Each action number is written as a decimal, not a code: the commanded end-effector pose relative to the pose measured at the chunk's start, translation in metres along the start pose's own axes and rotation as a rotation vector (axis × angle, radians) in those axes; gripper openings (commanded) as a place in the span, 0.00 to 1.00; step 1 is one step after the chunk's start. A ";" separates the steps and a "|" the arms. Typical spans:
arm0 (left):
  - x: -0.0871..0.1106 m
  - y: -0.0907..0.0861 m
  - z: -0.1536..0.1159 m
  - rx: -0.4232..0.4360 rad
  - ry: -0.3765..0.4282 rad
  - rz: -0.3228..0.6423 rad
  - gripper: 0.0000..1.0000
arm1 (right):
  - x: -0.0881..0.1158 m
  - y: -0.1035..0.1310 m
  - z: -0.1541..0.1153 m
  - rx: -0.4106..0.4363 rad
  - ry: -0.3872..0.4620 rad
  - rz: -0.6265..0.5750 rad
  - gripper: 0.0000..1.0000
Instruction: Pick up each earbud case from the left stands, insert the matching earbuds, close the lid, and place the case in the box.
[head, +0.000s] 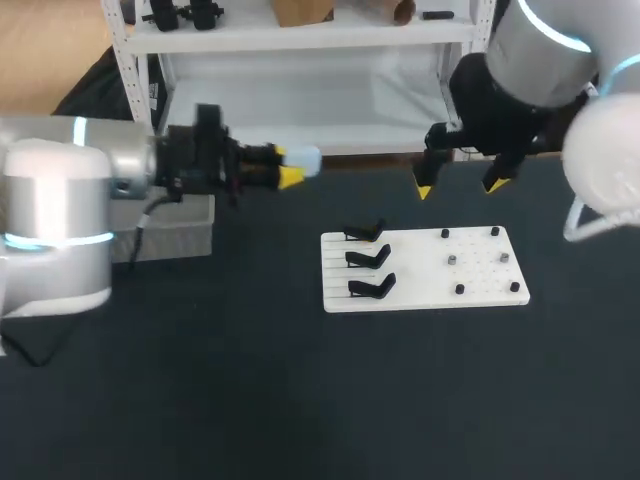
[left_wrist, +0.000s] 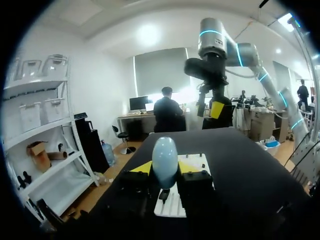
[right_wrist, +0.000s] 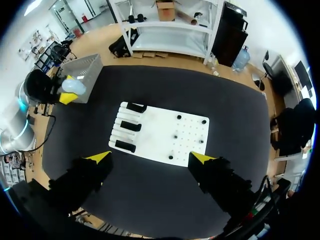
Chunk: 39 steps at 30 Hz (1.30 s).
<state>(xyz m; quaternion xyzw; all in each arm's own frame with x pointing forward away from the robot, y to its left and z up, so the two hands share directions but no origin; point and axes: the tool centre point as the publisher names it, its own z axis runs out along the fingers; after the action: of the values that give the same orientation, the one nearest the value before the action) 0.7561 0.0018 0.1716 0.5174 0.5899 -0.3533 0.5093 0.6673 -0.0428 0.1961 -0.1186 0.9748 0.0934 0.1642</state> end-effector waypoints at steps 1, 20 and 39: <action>-0.005 0.000 -0.057 -0.254 0.016 -0.023 0.00 | 0.005 0.000 -0.001 0.004 -0.148 0.002 1.00; 0.041 0.085 -0.156 -0.601 0.117 -0.189 0.00 | 0.005 0.000 -0.001 0.004 -0.148 0.002 1.00; 0.103 0.135 -0.173 -0.570 0.216 -0.295 0.00 | 0.005 0.000 -0.001 0.004 -0.148 0.002 1.00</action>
<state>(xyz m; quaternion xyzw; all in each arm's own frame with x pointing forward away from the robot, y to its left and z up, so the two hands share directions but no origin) 0.8383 0.2252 0.1332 0.2991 0.7804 -0.1908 0.5149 0.6659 -0.0429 0.1956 -0.1119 0.9614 0.1010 0.2304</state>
